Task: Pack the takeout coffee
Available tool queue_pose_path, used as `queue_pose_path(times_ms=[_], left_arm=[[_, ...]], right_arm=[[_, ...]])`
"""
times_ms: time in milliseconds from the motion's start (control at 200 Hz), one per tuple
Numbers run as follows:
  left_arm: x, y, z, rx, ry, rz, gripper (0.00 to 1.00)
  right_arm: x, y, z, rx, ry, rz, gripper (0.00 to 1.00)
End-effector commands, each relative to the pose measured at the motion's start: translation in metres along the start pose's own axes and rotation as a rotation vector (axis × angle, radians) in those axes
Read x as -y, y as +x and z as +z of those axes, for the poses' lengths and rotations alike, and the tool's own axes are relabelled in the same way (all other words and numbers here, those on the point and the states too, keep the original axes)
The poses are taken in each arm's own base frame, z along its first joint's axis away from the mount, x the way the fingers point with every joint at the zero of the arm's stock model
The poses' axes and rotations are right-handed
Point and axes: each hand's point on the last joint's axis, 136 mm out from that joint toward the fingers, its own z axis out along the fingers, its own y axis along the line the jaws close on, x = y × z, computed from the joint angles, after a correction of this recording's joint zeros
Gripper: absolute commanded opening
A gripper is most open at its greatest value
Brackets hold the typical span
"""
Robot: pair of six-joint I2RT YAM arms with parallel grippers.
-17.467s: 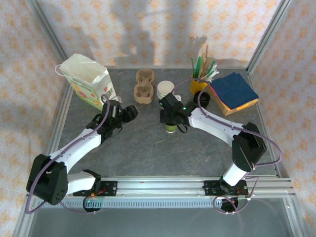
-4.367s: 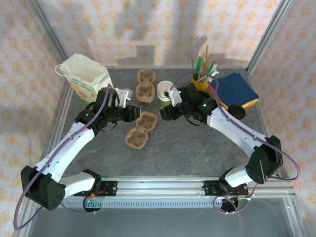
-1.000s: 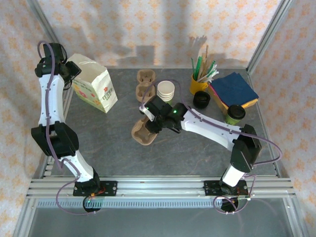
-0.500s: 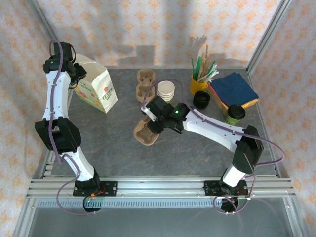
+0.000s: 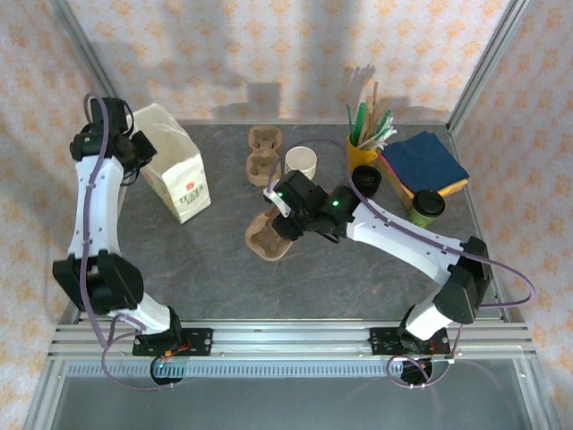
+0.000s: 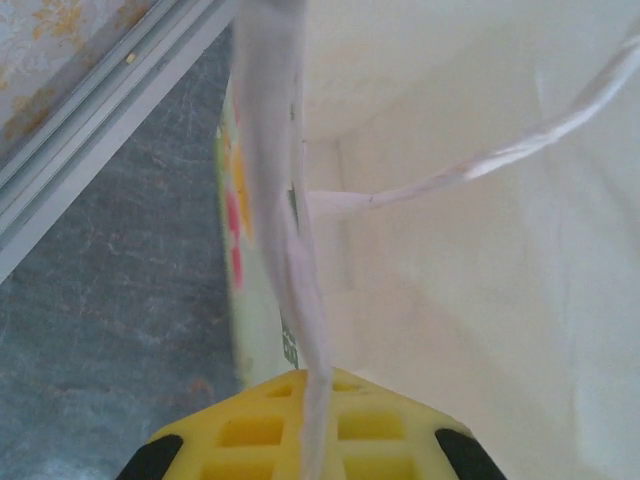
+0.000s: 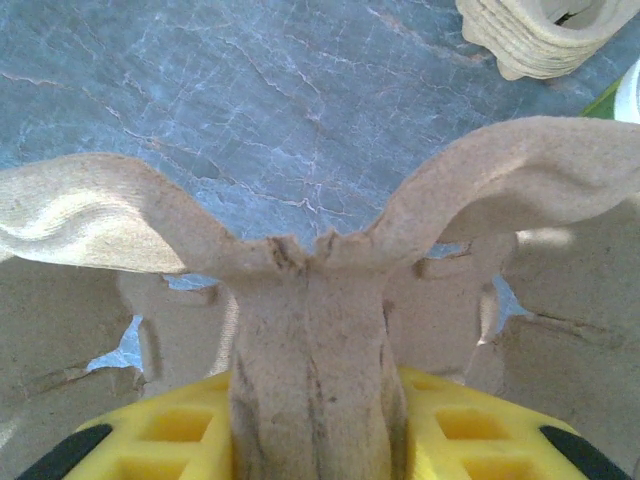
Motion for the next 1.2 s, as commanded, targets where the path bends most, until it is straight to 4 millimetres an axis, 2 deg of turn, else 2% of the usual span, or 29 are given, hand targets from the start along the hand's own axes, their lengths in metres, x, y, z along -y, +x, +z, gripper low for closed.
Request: queue_pose_path(times_ms=[0, 260, 506, 721, 1081, 1196], left_arm=[[0.007, 0.018, -0.026, 0.007, 0.069, 0.047, 0.06], [0.02, 0.079, -0.061, -0.064, 0.219, 0.114, 0.04], [0.057, 0.128, -0.085, -0.139, 0.437, 0.22, 0.0], [0.089, 0.153, -0.1, -0.186, 0.582, 0.286, 0.0], [0.138, 0.216, -0.1, -0.341, 0.697, 0.443, 0.0], [0.148, 0.224, -0.102, -0.367, 0.741, 0.47, 0.0]], right_arm=[[0.004, 0.001, -0.023, 0.024, 0.023, 0.03, 0.35], [0.005, -0.006, -0.055, 0.069, 0.015, 0.071, 0.34], [0.009, -0.017, -0.1, 0.14, 0.011, 0.109, 0.33], [0.005, -0.03, -0.132, 0.186, -0.025, 0.13, 0.32], [-0.001, -0.055, -0.178, 0.28, -0.077, 0.116, 0.32], [-0.008, -0.068, -0.187, 0.321, -0.118, 0.091, 0.32]])
